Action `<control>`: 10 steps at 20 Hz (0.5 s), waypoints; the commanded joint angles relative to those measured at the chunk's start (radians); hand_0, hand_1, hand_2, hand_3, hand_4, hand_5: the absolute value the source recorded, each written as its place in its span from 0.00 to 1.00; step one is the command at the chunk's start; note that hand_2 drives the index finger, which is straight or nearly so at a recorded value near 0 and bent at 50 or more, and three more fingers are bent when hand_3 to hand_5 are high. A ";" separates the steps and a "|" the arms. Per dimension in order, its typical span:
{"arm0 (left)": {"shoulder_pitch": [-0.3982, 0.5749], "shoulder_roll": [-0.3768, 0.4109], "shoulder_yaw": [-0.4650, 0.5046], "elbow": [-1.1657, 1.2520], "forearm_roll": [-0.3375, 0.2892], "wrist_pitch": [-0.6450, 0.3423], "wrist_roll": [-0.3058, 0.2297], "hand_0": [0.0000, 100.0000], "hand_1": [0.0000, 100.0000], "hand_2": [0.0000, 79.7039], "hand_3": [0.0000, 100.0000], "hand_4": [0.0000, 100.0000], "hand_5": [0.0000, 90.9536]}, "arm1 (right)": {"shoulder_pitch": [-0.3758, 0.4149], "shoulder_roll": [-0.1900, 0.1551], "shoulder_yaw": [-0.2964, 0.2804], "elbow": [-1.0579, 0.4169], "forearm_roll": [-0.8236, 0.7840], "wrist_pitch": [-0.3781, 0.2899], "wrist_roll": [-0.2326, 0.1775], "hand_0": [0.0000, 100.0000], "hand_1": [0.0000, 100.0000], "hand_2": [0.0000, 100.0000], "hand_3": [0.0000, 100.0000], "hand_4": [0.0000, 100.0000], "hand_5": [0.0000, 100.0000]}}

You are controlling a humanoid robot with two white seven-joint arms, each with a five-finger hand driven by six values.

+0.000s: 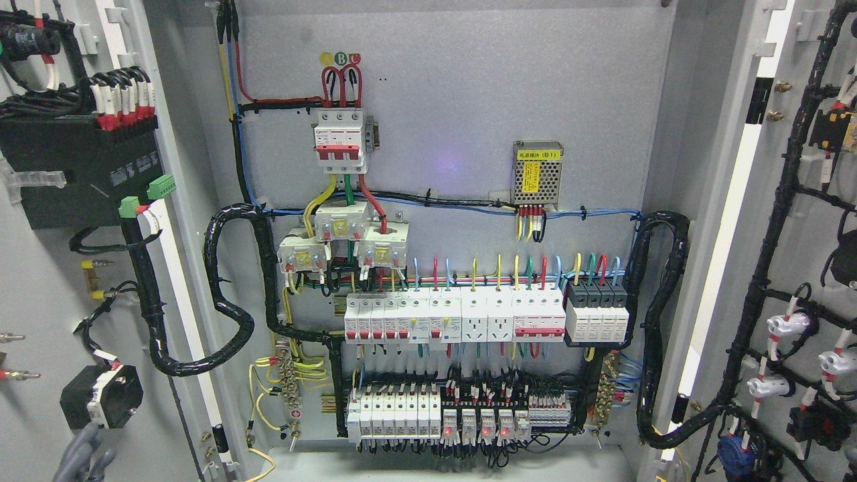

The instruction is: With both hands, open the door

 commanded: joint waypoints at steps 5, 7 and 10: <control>-0.004 0.225 0.186 0.146 0.159 -0.470 0.007 0.12 0.56 0.00 0.00 0.00 0.00 | 0.012 0.008 -0.061 0.037 -0.072 0.008 0.000 0.07 0.14 0.00 0.00 0.00 0.00; -0.005 0.272 0.188 0.194 0.197 -0.470 0.007 0.12 0.56 0.00 0.00 0.00 0.00 | 0.012 0.008 -0.063 0.042 -0.080 0.008 0.000 0.07 0.14 0.00 0.00 0.00 0.00; -0.008 0.306 0.186 0.252 0.219 -0.469 0.005 0.12 0.56 0.00 0.00 0.00 0.00 | 0.016 0.010 -0.064 0.051 -0.081 0.006 0.000 0.07 0.14 0.00 0.00 0.00 0.00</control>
